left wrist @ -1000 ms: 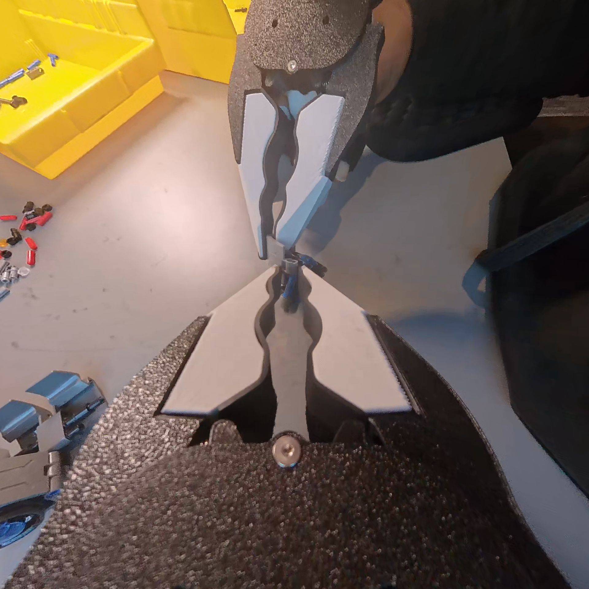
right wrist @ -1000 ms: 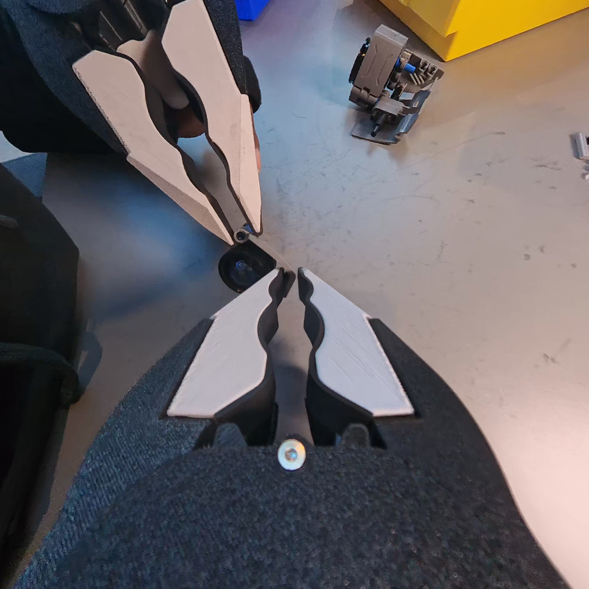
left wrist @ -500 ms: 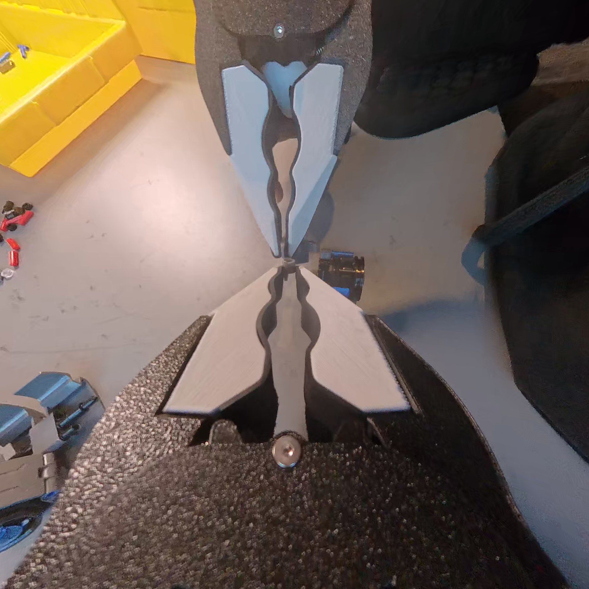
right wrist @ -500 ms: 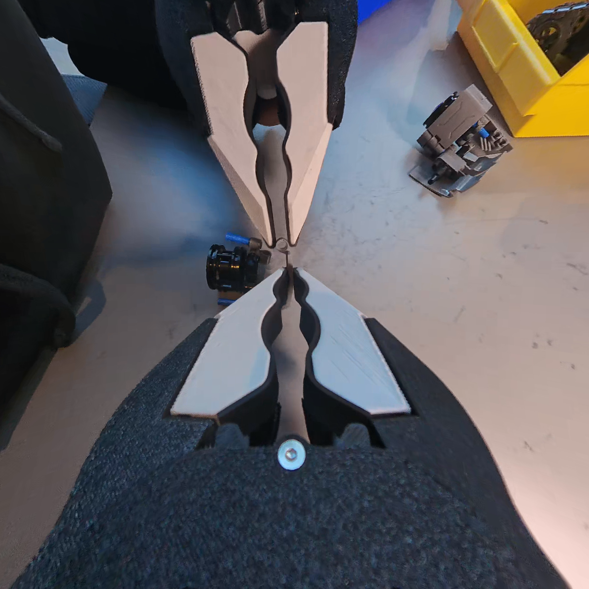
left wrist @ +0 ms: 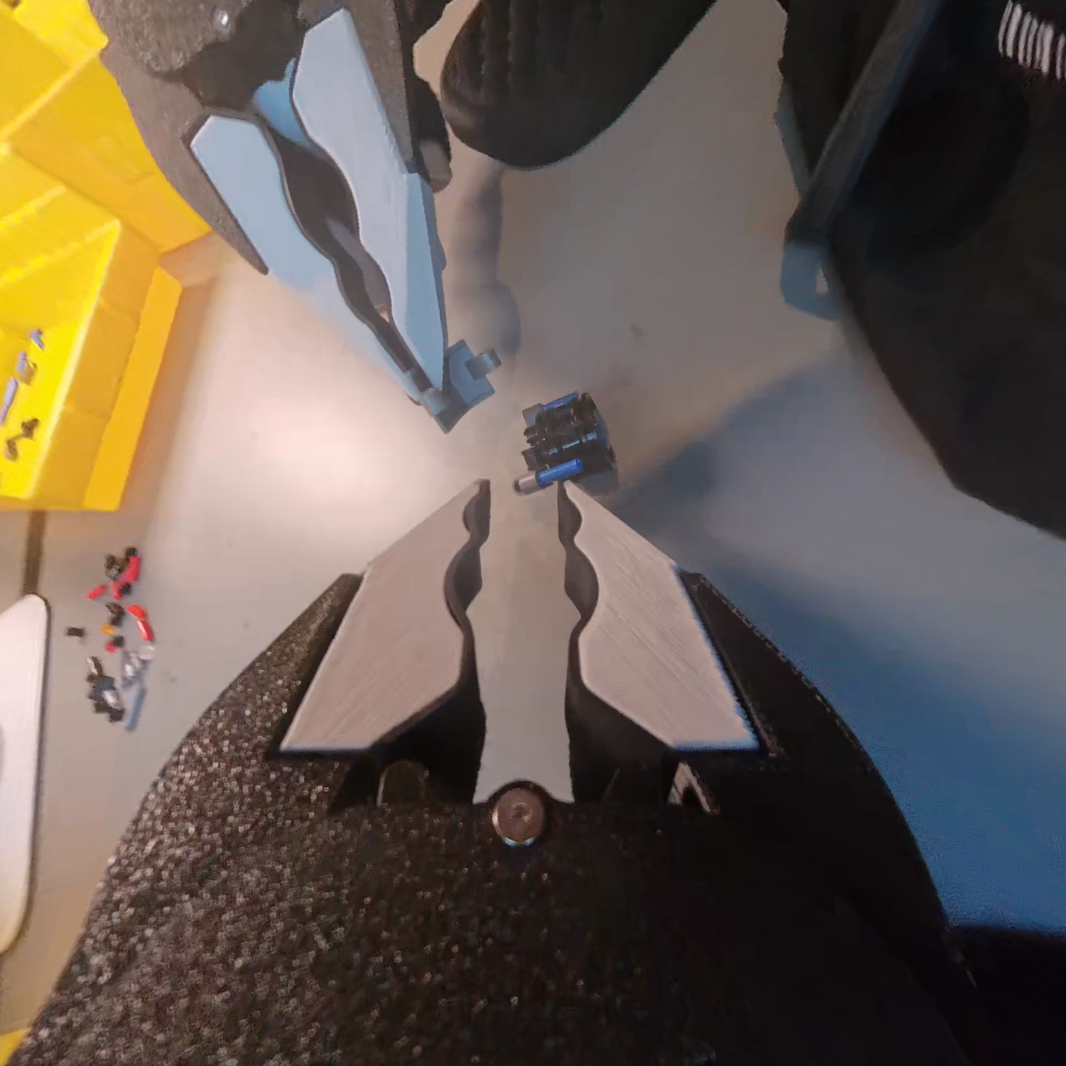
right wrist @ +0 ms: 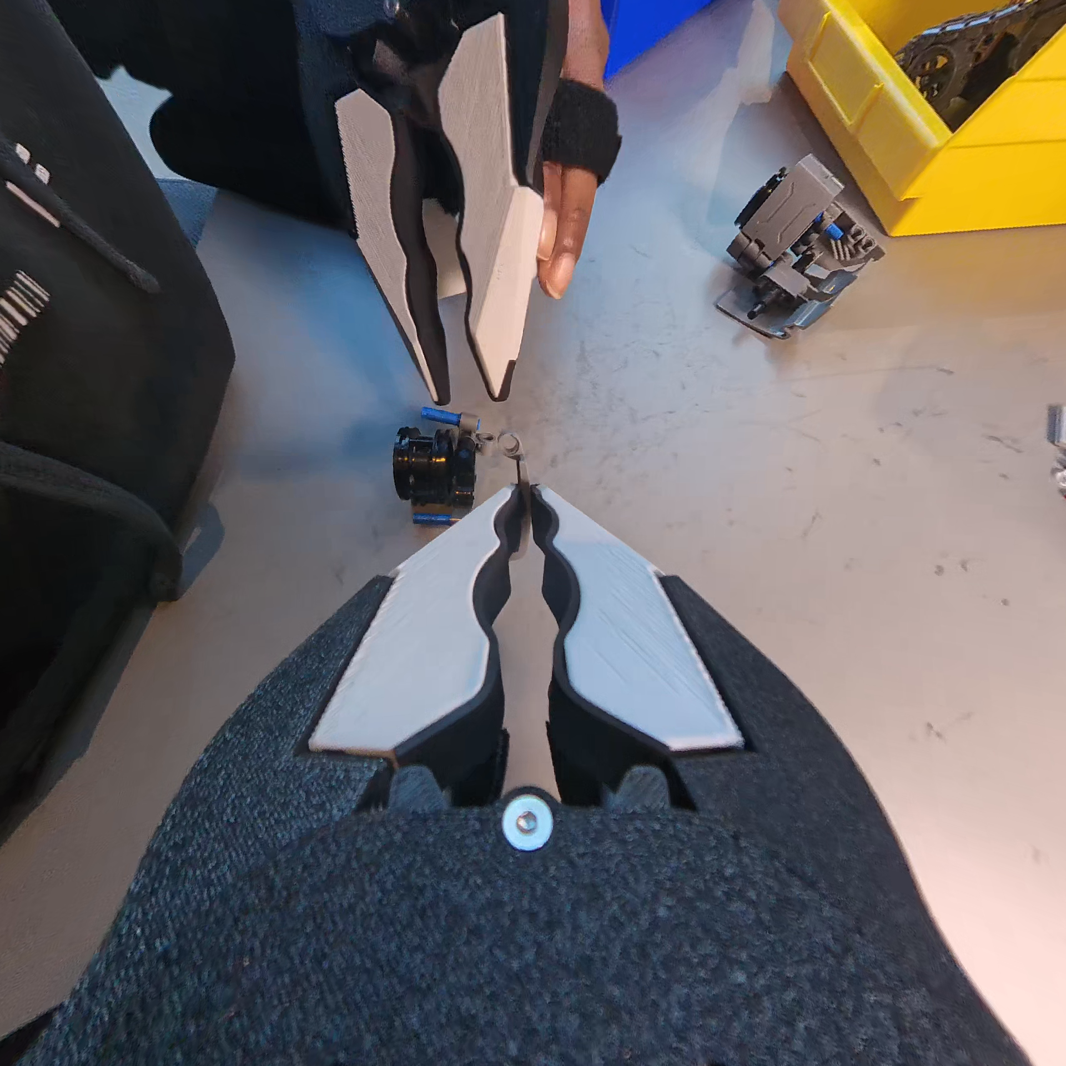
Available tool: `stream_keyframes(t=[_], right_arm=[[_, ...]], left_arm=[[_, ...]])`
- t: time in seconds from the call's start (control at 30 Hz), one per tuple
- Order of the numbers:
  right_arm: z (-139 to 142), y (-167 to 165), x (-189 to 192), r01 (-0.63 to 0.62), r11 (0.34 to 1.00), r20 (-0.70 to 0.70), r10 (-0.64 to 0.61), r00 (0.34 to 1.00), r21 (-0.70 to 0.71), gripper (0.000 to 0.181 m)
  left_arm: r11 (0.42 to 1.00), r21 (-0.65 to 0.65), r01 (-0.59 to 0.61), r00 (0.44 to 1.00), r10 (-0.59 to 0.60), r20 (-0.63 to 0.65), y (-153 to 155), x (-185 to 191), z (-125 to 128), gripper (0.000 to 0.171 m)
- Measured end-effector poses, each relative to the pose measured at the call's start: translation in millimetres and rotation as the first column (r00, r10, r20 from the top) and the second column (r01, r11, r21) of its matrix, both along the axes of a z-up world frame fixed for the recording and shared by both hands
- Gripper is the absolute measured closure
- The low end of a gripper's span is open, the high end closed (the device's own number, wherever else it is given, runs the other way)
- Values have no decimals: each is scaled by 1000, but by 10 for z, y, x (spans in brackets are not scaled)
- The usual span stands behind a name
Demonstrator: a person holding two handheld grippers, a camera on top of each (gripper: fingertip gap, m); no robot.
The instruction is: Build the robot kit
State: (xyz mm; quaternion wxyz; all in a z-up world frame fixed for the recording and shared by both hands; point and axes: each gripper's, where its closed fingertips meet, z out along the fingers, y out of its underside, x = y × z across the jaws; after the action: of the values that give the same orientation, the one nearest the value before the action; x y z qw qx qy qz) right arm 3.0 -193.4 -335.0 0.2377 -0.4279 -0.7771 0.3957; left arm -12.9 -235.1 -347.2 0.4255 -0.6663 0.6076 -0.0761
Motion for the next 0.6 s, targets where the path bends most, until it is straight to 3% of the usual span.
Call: stream_keyframes(t=[0.2, 0.33, 0.37, 0.43, 0.5, 0.6], right_arm=[[3, 43, 52, 18, 1000, -3, -18, 1000, -15, 179], [19, 50, 53, 19, 999, -15, -20, 1000, -41, 179], [40, 55, 51, 22, 999, -23, -23, 999, -43, 179], [128, 57, 51, 25, 998, -57, -29, 998, -64, 179], [240, 67, 46, 31, 996, -96, -39, 995, -83, 179], [324, 69, 47, 14, 995, -114, -26, 993, -99, 179]], left_arm=[[982, 75, 172, 968, -155, -197, -28, 55, -127, 151], [983, 60, 171, 969, -157, -191, 6, 151, -178, 165], [991, 32, 129, 981, -123, -151, 31, 158, -169, 165], [996, -90, 10, 999, -6, 46, 90, 198, -57, 166], [959, -272, -84, 967, 144, 210, 155, 196, 33, 166], [865, -498, -63, 903, 262, 341, 126, 263, 153, 166]])
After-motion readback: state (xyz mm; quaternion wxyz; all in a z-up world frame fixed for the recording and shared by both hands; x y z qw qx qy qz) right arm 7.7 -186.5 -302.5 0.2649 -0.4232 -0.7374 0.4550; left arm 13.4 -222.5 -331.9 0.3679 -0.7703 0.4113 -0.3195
